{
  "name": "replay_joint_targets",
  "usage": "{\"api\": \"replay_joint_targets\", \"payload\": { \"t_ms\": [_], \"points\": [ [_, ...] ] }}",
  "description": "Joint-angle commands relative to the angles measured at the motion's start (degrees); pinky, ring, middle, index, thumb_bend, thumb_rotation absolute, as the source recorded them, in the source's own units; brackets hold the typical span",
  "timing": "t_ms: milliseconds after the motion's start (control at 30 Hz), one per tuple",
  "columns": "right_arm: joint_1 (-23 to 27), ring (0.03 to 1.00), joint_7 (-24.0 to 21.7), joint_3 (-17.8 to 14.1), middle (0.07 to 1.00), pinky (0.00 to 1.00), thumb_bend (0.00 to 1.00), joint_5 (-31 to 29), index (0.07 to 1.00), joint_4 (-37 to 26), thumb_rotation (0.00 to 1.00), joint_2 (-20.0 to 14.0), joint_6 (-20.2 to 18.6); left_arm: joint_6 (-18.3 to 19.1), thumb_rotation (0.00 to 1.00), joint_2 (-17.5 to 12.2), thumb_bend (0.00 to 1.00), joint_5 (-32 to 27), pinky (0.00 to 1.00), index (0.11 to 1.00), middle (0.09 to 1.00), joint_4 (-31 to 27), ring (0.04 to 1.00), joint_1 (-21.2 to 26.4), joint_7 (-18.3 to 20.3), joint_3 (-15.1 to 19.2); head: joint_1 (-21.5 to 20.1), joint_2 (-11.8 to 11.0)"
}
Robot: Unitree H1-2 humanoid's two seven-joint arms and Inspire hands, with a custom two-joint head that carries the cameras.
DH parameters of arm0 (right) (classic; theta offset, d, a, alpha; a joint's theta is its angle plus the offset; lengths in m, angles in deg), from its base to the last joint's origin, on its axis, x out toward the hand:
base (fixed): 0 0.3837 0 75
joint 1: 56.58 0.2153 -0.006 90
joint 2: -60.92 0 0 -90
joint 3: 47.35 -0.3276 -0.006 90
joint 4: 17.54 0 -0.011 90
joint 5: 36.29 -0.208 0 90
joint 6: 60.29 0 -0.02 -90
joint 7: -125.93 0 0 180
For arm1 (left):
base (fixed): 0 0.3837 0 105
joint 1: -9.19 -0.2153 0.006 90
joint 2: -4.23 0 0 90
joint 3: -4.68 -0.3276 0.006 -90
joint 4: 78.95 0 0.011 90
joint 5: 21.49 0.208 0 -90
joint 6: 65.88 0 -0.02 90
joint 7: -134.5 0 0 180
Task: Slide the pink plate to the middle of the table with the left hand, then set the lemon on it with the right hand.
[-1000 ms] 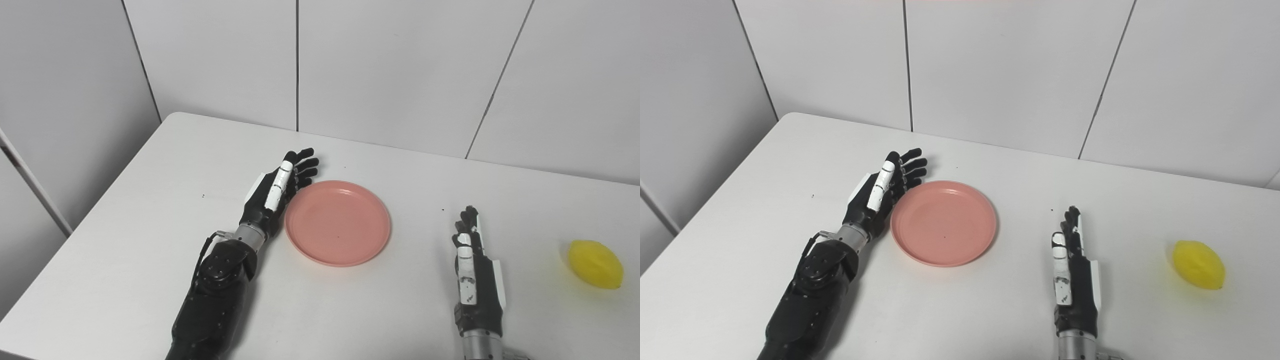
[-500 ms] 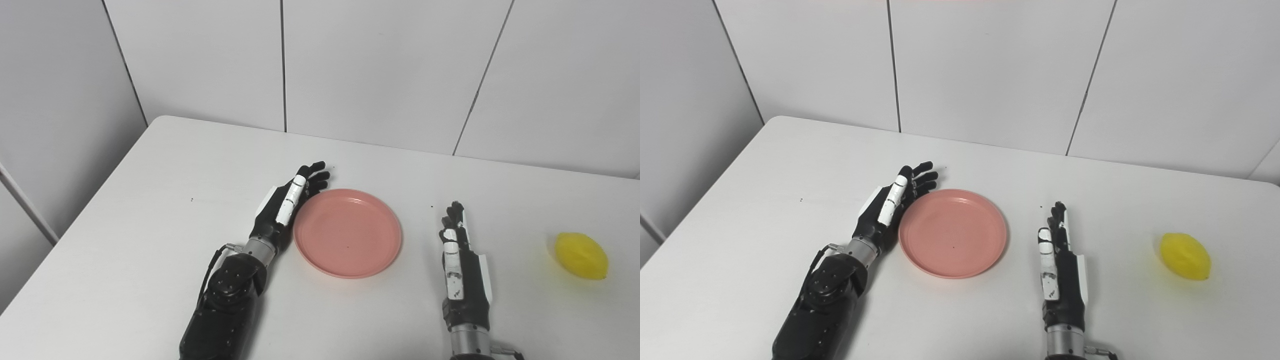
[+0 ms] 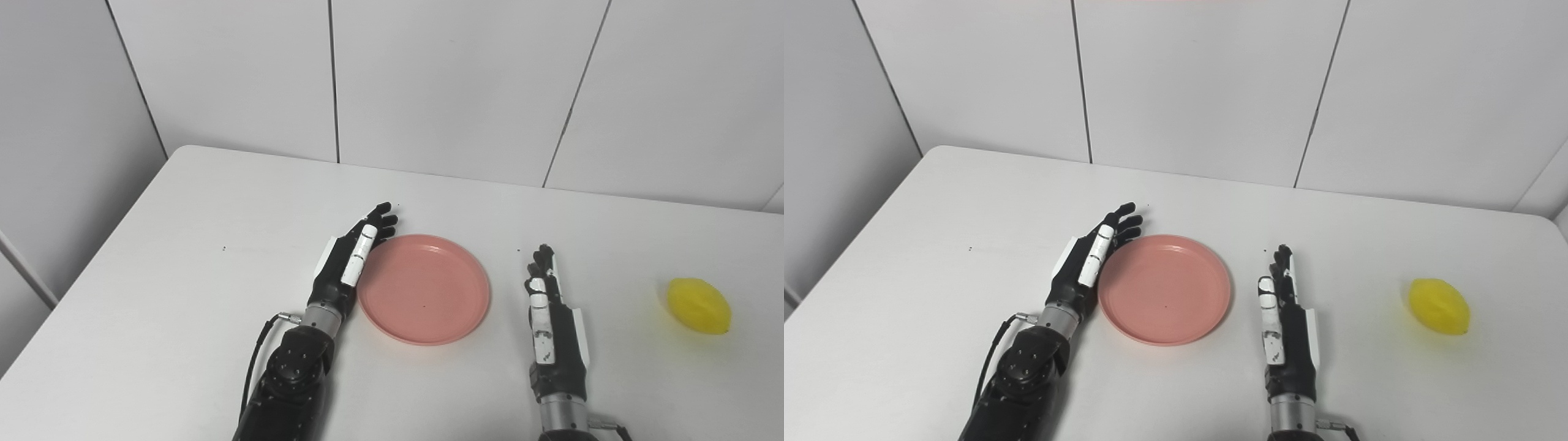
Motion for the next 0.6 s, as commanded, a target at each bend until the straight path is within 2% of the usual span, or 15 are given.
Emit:
{"api": "replay_joint_targets", "payload": {
  "t_ms": [0,133,267,567],
  "points": [
    [0.9,1.000,0.7,0.4,1.000,1.00,0.60,0.5,1.000,-2.0,0.99,0.9,2.0,-2.1,1.00,1.0,0.55,-0.2,0.89,0.850,0.859,-1.5,0.867,0.9,-0.3,-0.2,0.0,-0.1],
    [0.9,1.000,1.0,0.6,1.000,1.00,0.60,0.7,1.000,-2.2,0.98,1.5,2.2,-3.3,1.00,1.2,0.54,-1.3,0.90,0.870,0.882,-1.6,0.895,0.5,0.9,-0.6,-2.7,0.3],
    [0.7,1.000,2.0,1.0,1.000,1.00,0.61,1.8,1.000,-2.3,1.00,2.2,2.1,-2.8,1.00,1.1,0.54,-1.7,0.90,0.892,0.900,-2.7,0.912,-0.3,2.2,-1.5,-5.2,0.4],
    [0.8,1.000,3.2,1.4,1.000,1.00,0.64,3.1,1.000,-2.4,1.00,2.7,1.4,-3.7,1.00,2.2,0.53,-2.8,0.93,0.906,0.913,-2.8,0.923,-0.8,2.9,-2.3,-6.2,0.5]
  ]
}}
